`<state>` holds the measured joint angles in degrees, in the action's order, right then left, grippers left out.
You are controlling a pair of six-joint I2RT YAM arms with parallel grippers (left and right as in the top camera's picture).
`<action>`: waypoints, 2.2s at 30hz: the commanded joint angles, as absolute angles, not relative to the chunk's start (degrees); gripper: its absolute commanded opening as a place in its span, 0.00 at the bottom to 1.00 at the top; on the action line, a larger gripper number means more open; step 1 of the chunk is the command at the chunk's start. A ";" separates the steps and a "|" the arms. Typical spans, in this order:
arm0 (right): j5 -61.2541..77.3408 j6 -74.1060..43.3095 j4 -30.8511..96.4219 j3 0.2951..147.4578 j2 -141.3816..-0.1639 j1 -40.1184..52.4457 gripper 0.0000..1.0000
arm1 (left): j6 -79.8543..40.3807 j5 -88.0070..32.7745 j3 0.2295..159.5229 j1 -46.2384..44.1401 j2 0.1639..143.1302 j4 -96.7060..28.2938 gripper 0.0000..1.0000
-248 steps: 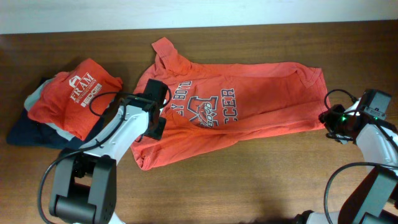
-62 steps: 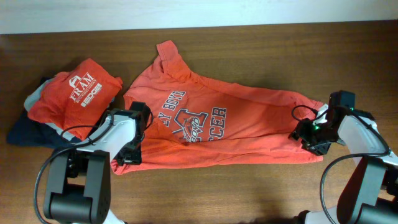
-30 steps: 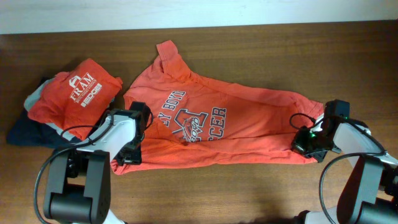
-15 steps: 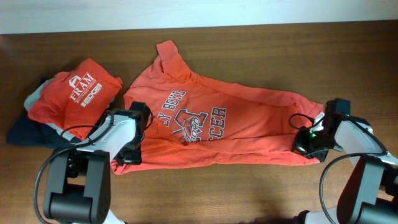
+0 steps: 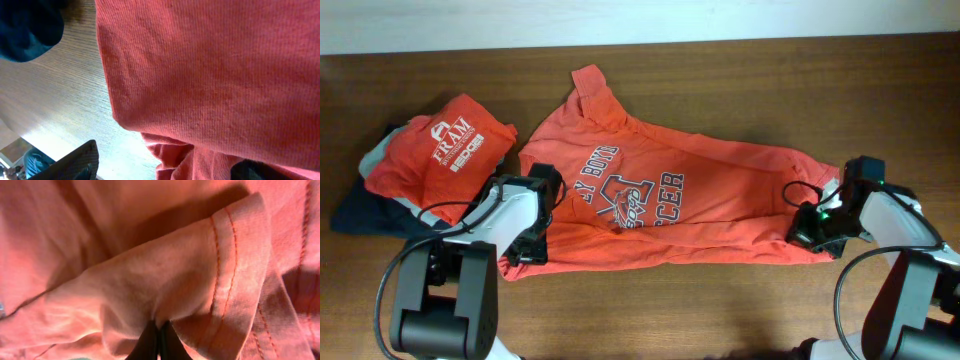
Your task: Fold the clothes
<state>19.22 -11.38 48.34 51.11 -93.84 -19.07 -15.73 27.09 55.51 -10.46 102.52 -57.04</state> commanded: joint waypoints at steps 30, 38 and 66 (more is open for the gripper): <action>14.13 -10.74 58.15 60.66 -93.71 -18.70 0.04 | -17.10 20.43 54.48 -10.70 104.47 -55.16 0.77; 17.80 -13.04 46.15 60.66 -93.71 -18.70 0.04 | -17.10 20.84 54.48 -10.70 104.47 -54.94 0.77; 3.81 -20.01 50.76 60.23 -93.95 -18.76 0.48 | -17.10 20.82 54.48 -10.70 104.47 -54.50 0.77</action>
<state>7.68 -19.18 51.40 60.16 -93.93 -19.07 -15.70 27.11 55.51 -10.48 102.52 -56.97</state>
